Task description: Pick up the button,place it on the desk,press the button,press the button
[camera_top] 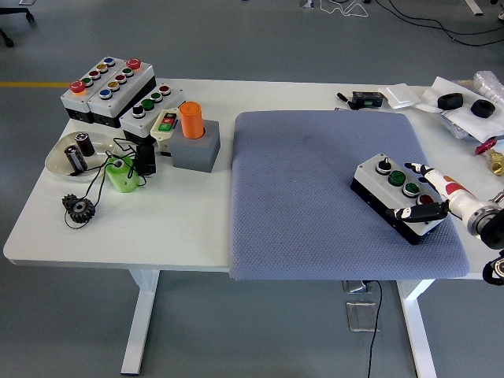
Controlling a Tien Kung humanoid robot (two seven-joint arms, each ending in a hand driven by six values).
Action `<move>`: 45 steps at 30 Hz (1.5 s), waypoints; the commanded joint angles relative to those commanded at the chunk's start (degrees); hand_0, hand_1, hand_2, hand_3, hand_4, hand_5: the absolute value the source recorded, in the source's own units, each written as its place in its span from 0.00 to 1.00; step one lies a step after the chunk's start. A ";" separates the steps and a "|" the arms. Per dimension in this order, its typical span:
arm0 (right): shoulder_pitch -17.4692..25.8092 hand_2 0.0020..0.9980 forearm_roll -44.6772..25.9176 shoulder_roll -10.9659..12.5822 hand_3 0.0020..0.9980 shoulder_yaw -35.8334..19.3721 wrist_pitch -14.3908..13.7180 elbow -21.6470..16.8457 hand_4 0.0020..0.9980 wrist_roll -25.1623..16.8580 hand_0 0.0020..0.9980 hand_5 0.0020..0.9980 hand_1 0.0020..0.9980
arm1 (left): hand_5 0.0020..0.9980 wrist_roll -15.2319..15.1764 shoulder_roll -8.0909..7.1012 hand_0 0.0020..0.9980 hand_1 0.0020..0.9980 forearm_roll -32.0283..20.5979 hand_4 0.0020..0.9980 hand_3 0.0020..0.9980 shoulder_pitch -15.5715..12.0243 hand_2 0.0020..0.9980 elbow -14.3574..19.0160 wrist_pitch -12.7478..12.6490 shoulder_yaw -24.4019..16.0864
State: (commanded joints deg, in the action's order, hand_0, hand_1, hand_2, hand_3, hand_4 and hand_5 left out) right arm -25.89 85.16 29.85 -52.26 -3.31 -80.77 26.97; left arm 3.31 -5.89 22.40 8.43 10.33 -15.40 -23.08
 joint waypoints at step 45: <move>-11.24 0.16 16.80 -4.87 0.28 12.52 -12.82 10.22 0.44 -16.40 0.00 0.06 0.00 | 1.00 -0.12 0.27 0.65 0.70 -1.56 0.32 0.52 -1.08 0.70 0.03 -0.46 0.45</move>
State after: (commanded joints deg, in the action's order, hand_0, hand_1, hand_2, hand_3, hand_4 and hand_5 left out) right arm -37.13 101.95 24.98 -39.74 -16.12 -70.55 10.57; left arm 3.19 -5.62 20.84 7.35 10.36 -15.86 -22.63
